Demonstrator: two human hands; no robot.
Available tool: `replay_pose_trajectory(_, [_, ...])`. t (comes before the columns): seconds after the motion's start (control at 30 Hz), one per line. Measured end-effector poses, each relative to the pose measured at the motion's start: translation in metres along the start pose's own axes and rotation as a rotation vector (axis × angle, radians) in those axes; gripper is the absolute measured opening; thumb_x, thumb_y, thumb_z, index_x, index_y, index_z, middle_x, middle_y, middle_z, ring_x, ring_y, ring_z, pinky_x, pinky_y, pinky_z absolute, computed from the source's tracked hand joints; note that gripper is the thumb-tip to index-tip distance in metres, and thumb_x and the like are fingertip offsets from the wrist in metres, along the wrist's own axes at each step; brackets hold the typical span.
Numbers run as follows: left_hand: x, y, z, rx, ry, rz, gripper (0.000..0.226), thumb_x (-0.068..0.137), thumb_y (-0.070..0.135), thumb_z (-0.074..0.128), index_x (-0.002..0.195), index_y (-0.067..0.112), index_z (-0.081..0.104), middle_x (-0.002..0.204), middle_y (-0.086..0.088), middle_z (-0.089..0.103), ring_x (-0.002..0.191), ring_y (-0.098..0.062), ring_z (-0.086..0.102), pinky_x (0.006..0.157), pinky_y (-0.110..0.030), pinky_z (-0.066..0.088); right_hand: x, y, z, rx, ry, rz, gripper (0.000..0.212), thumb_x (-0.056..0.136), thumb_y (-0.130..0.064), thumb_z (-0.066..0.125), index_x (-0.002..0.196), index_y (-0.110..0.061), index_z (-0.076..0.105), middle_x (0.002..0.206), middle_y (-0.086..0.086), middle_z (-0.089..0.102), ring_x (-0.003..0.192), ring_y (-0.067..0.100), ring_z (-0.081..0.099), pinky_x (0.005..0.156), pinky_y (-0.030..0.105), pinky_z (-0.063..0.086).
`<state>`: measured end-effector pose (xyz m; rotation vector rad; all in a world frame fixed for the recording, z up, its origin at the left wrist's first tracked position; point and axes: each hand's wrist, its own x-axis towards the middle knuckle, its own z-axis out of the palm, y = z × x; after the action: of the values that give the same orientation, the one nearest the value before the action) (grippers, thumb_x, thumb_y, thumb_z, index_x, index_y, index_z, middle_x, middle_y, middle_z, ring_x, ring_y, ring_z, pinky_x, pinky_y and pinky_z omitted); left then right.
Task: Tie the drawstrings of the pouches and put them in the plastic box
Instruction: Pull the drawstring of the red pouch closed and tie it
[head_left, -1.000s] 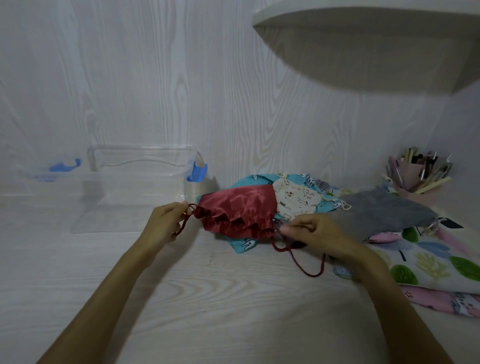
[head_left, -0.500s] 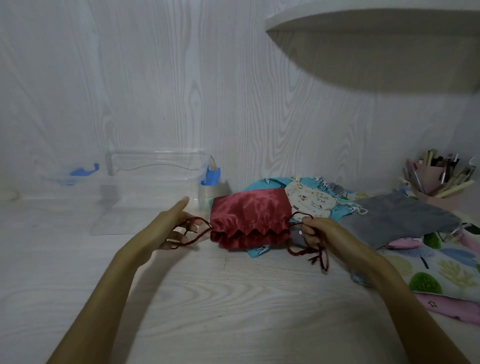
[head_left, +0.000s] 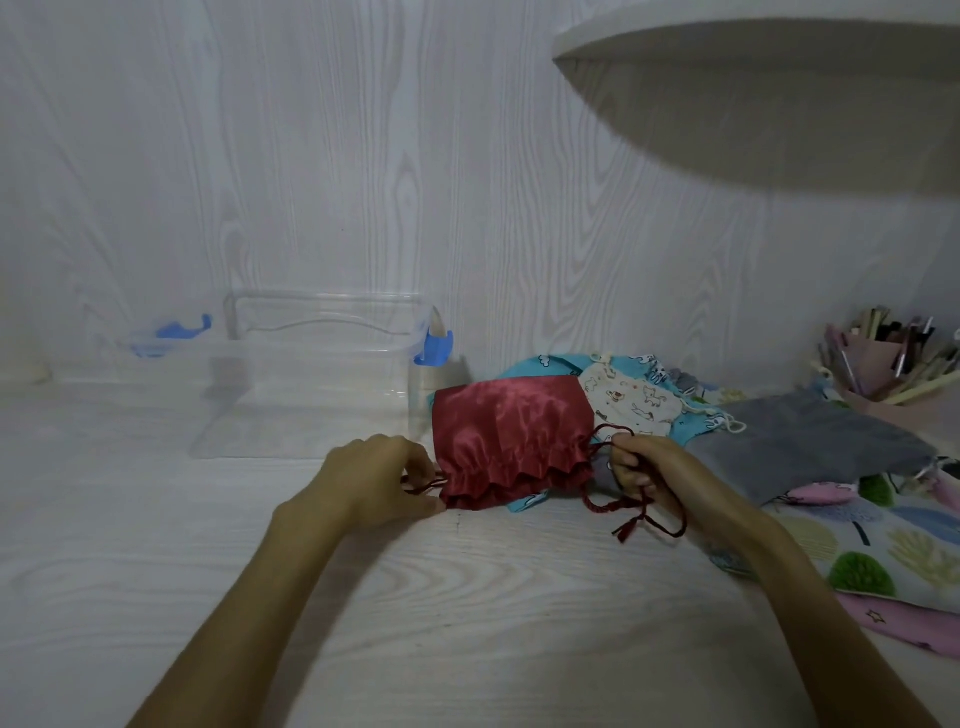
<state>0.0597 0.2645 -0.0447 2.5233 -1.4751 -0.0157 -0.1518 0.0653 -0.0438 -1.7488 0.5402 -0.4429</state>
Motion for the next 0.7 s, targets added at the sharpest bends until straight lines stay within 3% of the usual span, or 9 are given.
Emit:
replay_pose_trajectory(0.07, [0.001,0.001,0.003,0.009,0.026,-0.009,0.034,0.078,0.057,0.063,0.104,0.035,0.066,0.101,0.017,0.063,0.089,-0.008,0.057,0.07,-0.024,0.038,0.0,0.001,0.0,0.04,-0.001,0.007,0.039,0.099,-0.013,0.031,0.061,-0.014,0.034,0.05,-0.004,0.03,0.043,0.005,0.026,0.044,0.015,0.027])
replay_pose_trajectory(0.27, [0.0,-0.011,0.0,-0.016,0.019,-0.005,0.015,0.083,0.049,0.062,0.088,0.037,0.07,0.074,0.021,0.056,0.071,-0.003,0.051,0.061,-0.021,0.037,0.003,0.004,-0.001,0.165,0.034,0.023,0.045,0.098,-0.031,0.038,0.056,-0.018,0.029,0.048,-0.006,0.025,0.043,0.005,0.024,0.043,0.016,0.028])
replay_pose_trajectory(0.33, [0.004,-0.017,0.003,-0.157,-0.005,-0.006,0.019,0.09,0.045,0.056,0.084,0.031,0.068,0.071,0.019,0.064,0.068,-0.005,0.058,0.064,-0.024,0.044,0.003,0.003,-0.002,0.208,0.072,-0.017,0.045,0.098,-0.032,0.04,0.056,-0.019,0.028,0.048,-0.006,0.024,0.043,0.006,0.023,0.043,0.016,0.029])
replay_pose_trajectory(0.43, [0.01,-0.011,-0.001,-0.731,0.084,-0.105,0.03,0.095,0.027,0.05,0.068,0.015,0.056,0.048,0.012,0.053,0.044,-0.003,0.044,0.051,-0.022,0.037,0.005,0.003,-0.007,0.384,0.189,-0.051,0.042,0.096,-0.031,0.043,0.057,-0.017,0.035,0.045,-0.008,0.027,0.04,0.006,0.024,0.038,0.016,0.029])
replay_pose_trajectory(0.57, [0.015,0.0,-0.007,-1.602,0.113,-0.374,0.032,0.093,0.013,0.04,0.062,0.019,0.039,0.044,0.01,0.03,0.032,-0.003,0.023,0.03,-0.014,0.017,0.004,0.002,-0.015,0.574,0.378,-0.058,0.04,0.1,-0.029,0.04,0.062,-0.016,0.039,0.037,-0.012,0.027,0.031,0.002,0.023,0.032,0.014,0.023])
replay_pose_trajectory(0.7, [0.016,-0.007,-0.002,-2.132,0.197,-0.483,0.032,0.095,0.007,0.031,0.064,0.016,0.035,0.036,0.005,0.026,0.026,-0.006,0.023,0.026,-0.014,0.014,0.003,0.001,-0.029,0.853,0.504,-0.077,0.041,0.102,-0.028,0.032,0.062,-0.018,0.032,0.032,-0.007,0.024,0.026,0.003,0.022,0.029,0.015,0.021])
